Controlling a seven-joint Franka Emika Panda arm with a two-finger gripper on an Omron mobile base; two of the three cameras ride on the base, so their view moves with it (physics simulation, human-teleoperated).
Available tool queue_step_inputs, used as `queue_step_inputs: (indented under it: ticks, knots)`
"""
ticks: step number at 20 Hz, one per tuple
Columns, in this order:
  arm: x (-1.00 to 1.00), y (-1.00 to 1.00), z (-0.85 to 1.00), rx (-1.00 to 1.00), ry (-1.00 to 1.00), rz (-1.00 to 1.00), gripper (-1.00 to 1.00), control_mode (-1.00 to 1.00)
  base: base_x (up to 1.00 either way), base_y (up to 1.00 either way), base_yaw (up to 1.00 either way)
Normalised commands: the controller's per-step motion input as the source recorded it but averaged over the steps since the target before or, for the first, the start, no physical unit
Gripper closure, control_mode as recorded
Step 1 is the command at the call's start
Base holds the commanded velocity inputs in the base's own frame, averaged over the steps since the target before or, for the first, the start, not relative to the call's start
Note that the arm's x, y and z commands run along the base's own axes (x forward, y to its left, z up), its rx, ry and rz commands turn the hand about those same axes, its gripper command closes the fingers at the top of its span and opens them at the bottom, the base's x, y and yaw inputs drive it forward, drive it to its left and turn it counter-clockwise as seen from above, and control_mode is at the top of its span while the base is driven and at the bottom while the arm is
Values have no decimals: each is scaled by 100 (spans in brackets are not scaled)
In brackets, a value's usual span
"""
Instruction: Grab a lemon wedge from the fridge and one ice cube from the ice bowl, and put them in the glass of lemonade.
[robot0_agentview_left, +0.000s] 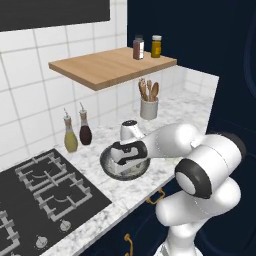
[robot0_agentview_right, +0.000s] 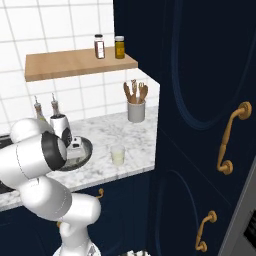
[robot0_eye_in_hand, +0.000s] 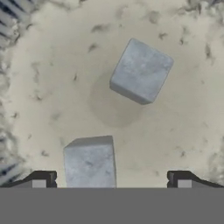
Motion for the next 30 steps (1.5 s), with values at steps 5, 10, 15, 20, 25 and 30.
queue_step_inputs:
  ticks: [5, 10, 15, 20, 25, 30]
  knots:
    - [6, 0, -6, 0, 0, 2, -100, -100, 0, 0, 0]
    - [12, 1, -2, 0, 0, 7, -100, -100, 0, 0, 0]
    - [7, 0, -9, 0, 3, 10, -100, -100, 0, 0, 0]
    - [-5, 0, -9, 0, 4, 3, -100, -100, 0, 0, 0]
    - [0, -2, 0, 0, 0, 0, -100, -100, 0, 0, 0]
    - [0, -10, 0, 0, 0, 0, -100, -100, 0, 0, 0]
